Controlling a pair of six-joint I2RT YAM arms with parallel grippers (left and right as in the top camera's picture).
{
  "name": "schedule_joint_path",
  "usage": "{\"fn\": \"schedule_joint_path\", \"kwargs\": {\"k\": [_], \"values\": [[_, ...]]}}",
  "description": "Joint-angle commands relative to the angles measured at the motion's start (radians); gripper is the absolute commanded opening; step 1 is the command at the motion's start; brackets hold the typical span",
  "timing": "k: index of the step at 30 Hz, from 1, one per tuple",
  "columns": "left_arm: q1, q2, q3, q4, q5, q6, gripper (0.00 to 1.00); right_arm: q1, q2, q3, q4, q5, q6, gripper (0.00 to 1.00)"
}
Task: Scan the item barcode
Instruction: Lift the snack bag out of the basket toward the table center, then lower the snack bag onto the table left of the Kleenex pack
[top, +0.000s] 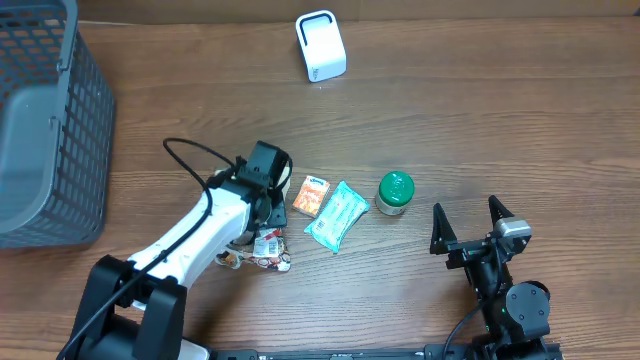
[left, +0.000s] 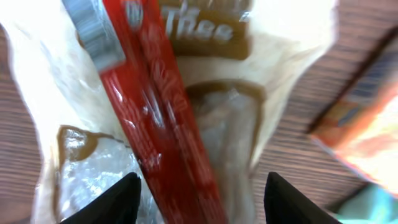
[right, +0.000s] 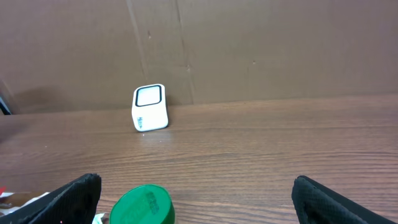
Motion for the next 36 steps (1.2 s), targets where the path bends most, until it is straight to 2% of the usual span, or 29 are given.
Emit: {"fn": "schedule_joint_path", "kwargs": {"k": [1,6,9,12,16,23,26,29,36], "values": [[0.002,0.001,0.12,-0.091,0.001,0.043,0.53,-0.003,-0.009,-0.01,0.003,0.006,-0.003,1.0],[0.002,0.002,0.145,-0.145,0.002,0.042,0.57,-0.003,-0.009,-0.01,0.003,0.006,-0.003,1.0],[0.002,0.004,0.13,-0.149,0.001,0.032,0.69,-0.003,-0.009,-0.01,0.003,0.006,-0.003,1.0],[0.002,0.008,0.113,-0.144,-0.01,-0.009,0.69,-0.003,-0.009,-0.01,0.003,0.006,-0.003,1.0],[0.002,0.04,0.109,-0.135,-0.013,-0.027,0.58,-0.003,-0.009,-0.01,0.003,0.006,-0.003,1.0],[0.002,0.156,0.109,-0.12,-0.017,-0.037,0.53,-0.003,-0.009,-0.01,0.003,0.006,-0.003,1.0],[0.003,0.171,0.109,-0.125,-0.018,-0.036,0.36,-0.003,-0.009,-0.01,0.003,0.006,-0.003,1.0],[0.01,0.154,0.13,-0.146,-0.017,-0.033,0.27,-0.003,-0.009,-0.01,0.003,0.006,-0.003,1.0],[0.011,0.108,0.195,-0.231,-0.018,0.002,0.28,-0.003,-0.009,-0.01,0.003,0.006,-0.003,1.0]]}}
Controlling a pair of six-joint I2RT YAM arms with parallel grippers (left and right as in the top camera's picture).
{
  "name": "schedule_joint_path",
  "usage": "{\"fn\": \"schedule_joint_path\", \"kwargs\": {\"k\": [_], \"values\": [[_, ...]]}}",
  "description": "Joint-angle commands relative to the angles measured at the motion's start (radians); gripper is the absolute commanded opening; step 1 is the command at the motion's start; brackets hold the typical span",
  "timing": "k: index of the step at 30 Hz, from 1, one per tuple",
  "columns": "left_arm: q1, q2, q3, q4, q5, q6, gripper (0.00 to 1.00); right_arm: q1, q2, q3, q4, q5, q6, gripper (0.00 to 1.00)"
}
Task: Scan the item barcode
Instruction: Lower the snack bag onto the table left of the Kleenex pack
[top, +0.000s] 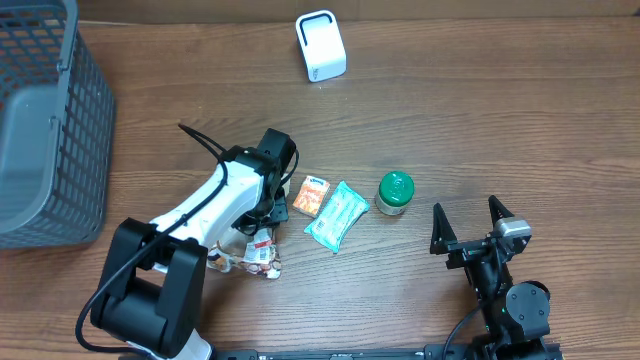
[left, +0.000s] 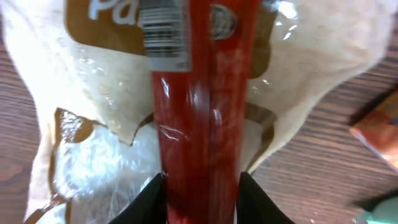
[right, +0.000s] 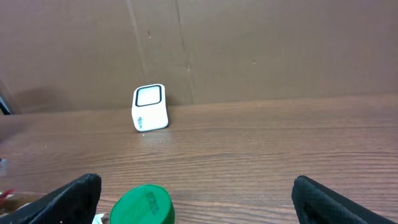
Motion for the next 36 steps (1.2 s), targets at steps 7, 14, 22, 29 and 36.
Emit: {"fn": "schedule_joint_path", "kwargs": {"k": [7,14,22,29,36], "values": [[0.009,-0.053,0.036,-0.043,-0.013,0.031,0.17,-0.003,-0.009,-0.01,0.003,0.006,-0.002,1.0],[0.011,-0.053,0.036,-0.063,-0.013,0.042,0.06,-0.003,-0.009,-0.01,0.003,0.006,-0.002,1.0],[0.021,-0.053,0.036,-0.162,-0.1,0.048,0.04,-0.003,-0.009,-0.01,0.003,0.006,-0.002,1.0],[0.025,-0.053,0.036,-0.205,-0.077,0.049,0.04,-0.003,-0.009,-0.01,0.003,0.006,-0.002,1.0],[0.024,-0.053,0.036,-0.217,-0.073,0.054,0.27,-0.003,-0.009,-0.01,0.003,0.006,-0.002,1.0]]}}
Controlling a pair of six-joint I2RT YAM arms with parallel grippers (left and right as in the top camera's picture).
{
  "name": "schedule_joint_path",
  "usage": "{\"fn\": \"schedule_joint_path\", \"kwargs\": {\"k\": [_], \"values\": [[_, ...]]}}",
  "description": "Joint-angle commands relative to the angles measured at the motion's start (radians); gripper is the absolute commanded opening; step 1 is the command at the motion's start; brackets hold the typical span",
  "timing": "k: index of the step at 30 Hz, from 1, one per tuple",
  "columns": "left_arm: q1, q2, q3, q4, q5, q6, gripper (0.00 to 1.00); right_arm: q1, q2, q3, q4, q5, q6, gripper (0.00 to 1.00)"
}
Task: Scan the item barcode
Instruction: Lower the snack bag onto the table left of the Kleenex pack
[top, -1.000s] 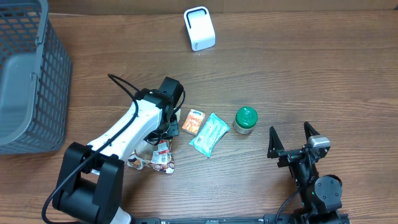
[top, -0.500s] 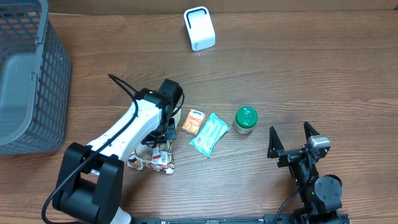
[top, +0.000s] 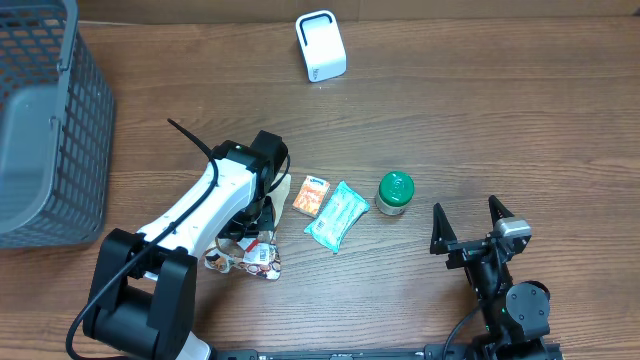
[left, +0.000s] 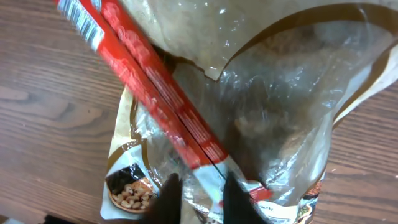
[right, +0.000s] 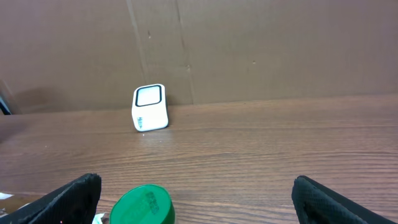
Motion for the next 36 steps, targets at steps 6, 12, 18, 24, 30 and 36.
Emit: {"fn": "schedule_joint_path", "kwargs": {"k": [6,12,18,24,30,36], "values": [[0.057,-0.021,0.046,-0.028,0.001,0.01,0.34,-0.003,-0.009,-0.01,0.003,0.006,-0.003,1.0],[0.162,-0.11,0.072,-0.056,0.018,-0.065,0.45,-0.003,-0.009,-0.01,0.003,0.006,-0.003,1.0],[0.209,-0.127,0.04,-0.029,0.151,-0.097,0.51,-0.003,-0.009,-0.01,0.003,0.006,-0.003,1.0],[0.209,-0.125,-0.06,0.097,0.177,-0.167,0.58,-0.003,-0.009,-0.01,0.003,0.006,-0.003,1.0],[0.212,-0.124,-0.116,0.165,0.175,-0.216,0.57,-0.003,-0.009,-0.01,0.003,0.006,-0.003,1.0],[0.212,-0.124,-0.201,0.277,0.176,-0.259,0.5,-0.003,-0.009,-0.01,0.003,0.006,-0.003,1.0]]}}
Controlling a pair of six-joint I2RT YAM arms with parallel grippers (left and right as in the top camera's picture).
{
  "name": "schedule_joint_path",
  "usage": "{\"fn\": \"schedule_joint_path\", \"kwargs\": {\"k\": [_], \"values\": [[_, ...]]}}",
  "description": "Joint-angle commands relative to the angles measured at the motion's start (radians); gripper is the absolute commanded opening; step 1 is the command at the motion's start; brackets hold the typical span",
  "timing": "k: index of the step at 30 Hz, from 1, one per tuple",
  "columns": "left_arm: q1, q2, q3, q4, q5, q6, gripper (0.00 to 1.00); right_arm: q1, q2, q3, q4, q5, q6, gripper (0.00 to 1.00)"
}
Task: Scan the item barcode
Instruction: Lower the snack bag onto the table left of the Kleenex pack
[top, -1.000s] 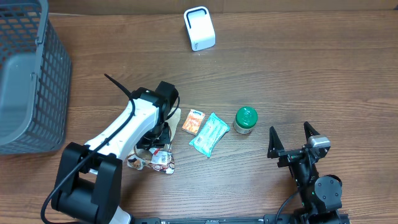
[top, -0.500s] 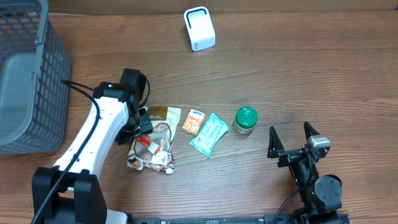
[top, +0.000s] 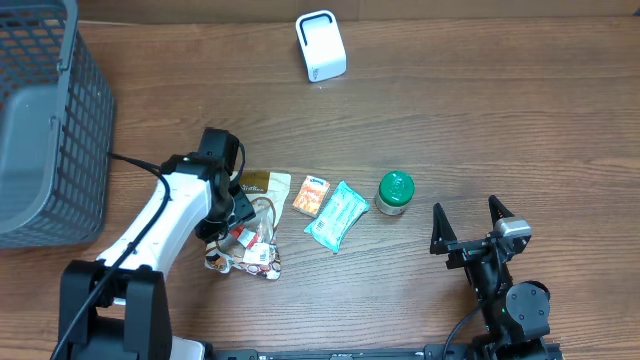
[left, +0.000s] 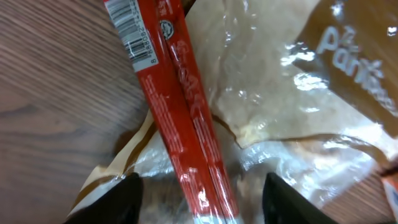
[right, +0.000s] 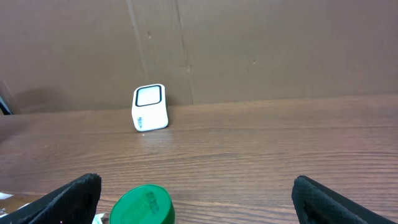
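The item is a clear and tan snack bag (left: 292, 118) with a red strip (left: 186, 124) that carries a barcode label (left: 134, 28). It lies on the table left of centre (top: 258, 240). My left gripper (left: 202, 196) is open right above it, one finger at each side of the red strip; in the overhead view the left gripper (top: 230, 212) covers the bag's left part. The white scanner (top: 320, 45) stands at the far middle, also in the right wrist view as the scanner (right: 150, 107). My right gripper (top: 468, 222) rests open at the near right, holding nothing.
A grey basket (top: 40, 130) fills the far left. An orange packet (top: 311, 195), a teal packet (top: 337, 216) and a green-lidded jar (top: 395, 192) lie in a row right of the bag. The jar's lid (right: 144, 205) sits before the right gripper (right: 199, 196).
My left gripper was shut on the bag's red strip; now it is open and the bag is let go. The left wrist has shifted left, and the bag's tan end shows beside the orange packet.
My left gripper was open over the bag. Then its fingers stood close against the red strip, and then they were shut on it with the bag turned. Now the gripper is open again over the bag on the table. The right arm never moved.
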Motion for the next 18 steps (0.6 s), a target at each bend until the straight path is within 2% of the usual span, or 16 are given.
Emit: {"fn": "schedule_joint_path", "kwargs": {"k": [1,3,4,5,6,7,8,12,18], "values": [[0.003,-0.004,-0.058,0.039,0.008,-0.042,0.48,-0.003,-0.009,-0.01,0.003,0.006,-0.002,1.0],[0.003,-0.004,-0.083,0.077,0.013,-0.042,0.43,-0.003,-0.009,-0.01,0.003,0.006,-0.002,1.0],[0.003,-0.004,-0.091,0.093,0.019,-0.042,0.29,-0.003,-0.009,-0.01,0.003,0.006,-0.002,1.0],[0.003,-0.004,-0.092,0.096,0.021,-0.041,0.24,-0.003,-0.009,-0.01,0.003,0.006,-0.003,1.0],[0.003,-0.004,-0.092,0.101,0.024,-0.041,0.13,-0.003,-0.009,-0.01,0.003,0.006,-0.002,1.0],[0.003,-0.004,-0.091,0.104,0.024,-0.041,0.07,-0.003,-0.009,-0.01,0.003,0.006,-0.002,1.0],[0.003,-0.004,-0.088,0.104,0.024,-0.04,0.04,-0.003,-0.009,-0.01,0.003,0.006,-0.002,1.0],[0.003,-0.006,-0.039,0.079,0.035,0.04,0.04,-0.003,-0.009,-0.01,0.003,0.006,-0.002,1.0],[0.003,-0.01,0.158,-0.111,-0.018,0.171,0.04,-0.003,-0.009,-0.01,0.003,0.006,-0.002,1.0]]}}
